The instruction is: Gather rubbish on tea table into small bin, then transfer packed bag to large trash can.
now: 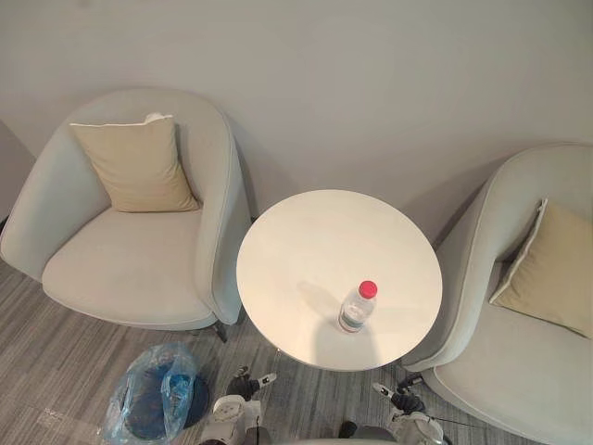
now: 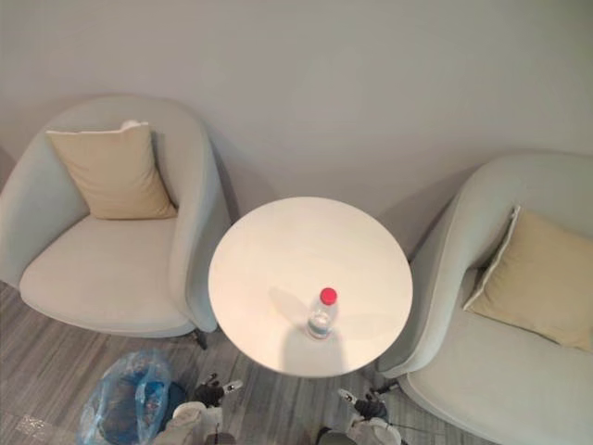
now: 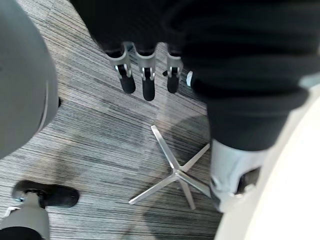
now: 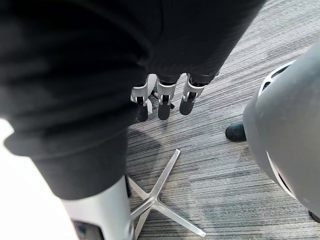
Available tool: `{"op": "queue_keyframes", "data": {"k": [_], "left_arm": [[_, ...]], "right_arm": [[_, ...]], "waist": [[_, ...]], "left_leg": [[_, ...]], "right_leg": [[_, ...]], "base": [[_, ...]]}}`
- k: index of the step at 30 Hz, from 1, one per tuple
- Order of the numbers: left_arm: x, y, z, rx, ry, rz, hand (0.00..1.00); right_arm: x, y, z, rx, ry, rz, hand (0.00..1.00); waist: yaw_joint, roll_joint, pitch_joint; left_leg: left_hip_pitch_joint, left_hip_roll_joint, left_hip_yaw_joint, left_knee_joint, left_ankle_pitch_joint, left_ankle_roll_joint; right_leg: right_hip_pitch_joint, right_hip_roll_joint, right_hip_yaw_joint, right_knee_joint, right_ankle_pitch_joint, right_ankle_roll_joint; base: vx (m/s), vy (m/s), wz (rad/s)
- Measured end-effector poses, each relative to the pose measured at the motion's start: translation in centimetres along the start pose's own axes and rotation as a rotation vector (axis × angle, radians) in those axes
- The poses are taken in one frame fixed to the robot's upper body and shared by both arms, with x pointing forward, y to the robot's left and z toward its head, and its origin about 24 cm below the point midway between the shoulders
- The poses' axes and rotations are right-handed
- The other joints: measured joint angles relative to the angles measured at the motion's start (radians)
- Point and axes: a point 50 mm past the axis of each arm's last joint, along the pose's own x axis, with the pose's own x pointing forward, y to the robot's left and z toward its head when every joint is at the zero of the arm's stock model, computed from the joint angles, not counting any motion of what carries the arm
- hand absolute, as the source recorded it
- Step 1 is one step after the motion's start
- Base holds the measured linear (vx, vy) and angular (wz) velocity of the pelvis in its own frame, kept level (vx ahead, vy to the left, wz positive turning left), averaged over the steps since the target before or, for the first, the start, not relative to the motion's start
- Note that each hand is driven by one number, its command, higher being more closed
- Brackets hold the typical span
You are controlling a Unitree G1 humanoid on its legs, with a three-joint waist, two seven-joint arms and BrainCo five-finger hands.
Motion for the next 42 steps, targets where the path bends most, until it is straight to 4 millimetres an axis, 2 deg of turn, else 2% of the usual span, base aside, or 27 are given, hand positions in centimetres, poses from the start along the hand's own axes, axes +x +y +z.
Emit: {"op": "queue_keyframes", "data": {"k": [5,6,7,10,12,18,22,28,34,37,42], "left_arm": [[0.0,0.2,-0.3,0.013,0.011,0.003,0.0],[0.0,0.5,-0.3,0.018,0.013,0.007,0.0],[-0.1,1.4,-0.8,0.078,0.026,0.024,0.0],[0.0,1.8,-0.8,0.097,0.025,0.038,0.0],[-0.1,2.1,-1.0,0.101,0.033,0.045,0.0],[-0.5,2.8,-2.2,0.112,0.054,0.076,0.0],[-0.6,2.7,-2.4,0.162,0.041,0.063,0.0],[-0.7,2.5,-2.4,0.219,0.024,0.038,0.0],[-0.6,2.6,-2.1,0.263,0.011,0.026,0.0],[-0.6,2.5,-2.1,0.274,0.011,0.023,0.0],[-0.6,2.4,-1.9,0.297,0.003,0.015,0.0]], "right_arm": [[0.0,-0.5,-0.3,0.005,0.011,-0.021,0.0],[0.0,-0.5,-0.3,-0.014,0.008,-0.024,0.0],[-0.4,-1.6,-1.1,-0.054,0.018,-0.067,0.0],[-0.6,-1.9,-1.4,-0.084,0.016,-0.083,0.0],[-0.6,-2.1,-1.2,-0.098,0.0,-0.084,0.0],[-4.3,-3.0,4.8,-0.187,-0.415,-0.058,0.0],[-6.3,-2.9,6.9,-0.239,-0.565,-0.036,0.0],[-7.7,-1.5,9.2,-0.364,-0.711,0.025,0.0],[-8.1,0.1,11.3,-0.443,-0.819,0.06,0.0],[-8.0,0.3,12.1,-0.472,-0.844,0.073,0.0],[-6.8,0.7,12.9,-0.509,-0.829,0.083,0.0]], "waist": [[-0.004,-0.001,-0.005],[-0.003,-0.002,-0.005],[-0.006,-0.003,-0.01],[-0.009,-0.011,-0.002],[-0.015,-0.012,-0.004],[-0.044,0.004,-0.013],[-0.046,0.01,-0.022],[-0.048,0.02,-0.03],[-0.039,0.008,-0.023],[-0.04,0.011,-0.021],[-0.039,0.018,-0.013]], "left_leg": [[0.024,-0.021,0.0,-0.07,0.031,0.01],[0.019,-0.023,0.0,-0.072,0.031,0.01],[0.041,-0.023,0.0,-0.124,0.029,0.01],[0.038,-0.019,0.006,-0.152,0.022,0.013],[0.042,-0.019,0.016,-0.151,0.017,0.014],[0.052,-0.006,0.055,-0.17,0.003,-0.004],[0.053,0.015,0.038,-0.17,0.003,-0.014],[0.057,0.018,-0.003,-0.17,0.011,-0.02],[0.064,0.007,-0.038,-0.171,0.007,-0.013],[0.06,0.002,-0.053,-0.17,0.007,-0.012],[0.052,0.0,-0.081,-0.169,0.009,-0.01]], "right_leg": [[0.034,0.01,0.017,-0.109,0.079,0.006],[0.034,0.013,0.024,-0.134,0.101,0.006],[0.064,0.031,0.045,-0.226,0.168,0.005],[0.061,0.039,0.061,-0.27,0.215,0.005],[0.061,0.039,0.073,-0.273,0.214,0.006],[0.028,0.068,0.16,-0.276,0.215,0.007],[0.03,0.094,0.157,-0.271,0.209,-0.003],[0.047,0.105,0.133,-0.269,0.206,-0.019],[0.065,0.095,0.111,-0.275,0.199,-0.012],[0.067,0.088,0.1,-0.277,0.198,-0.011],[0.069,0.086,0.08,-0.277,0.195,-0.01]], "base": [[-0.07,0.028,-0.06],[-0.3,0.071,-0.3],[-0.3,0.048,-0.23],[-0.21,0.002,-0.16],[-0.15,-0.012,-0.22],[-0.03,-0.006,-0.33],[0.06,-0.028,0.0],[0.09,0.021,0.13],[0.02,0.042,0.15],[-0.02,0.023,0.12],[-0.02,0.001,0.1]]}}
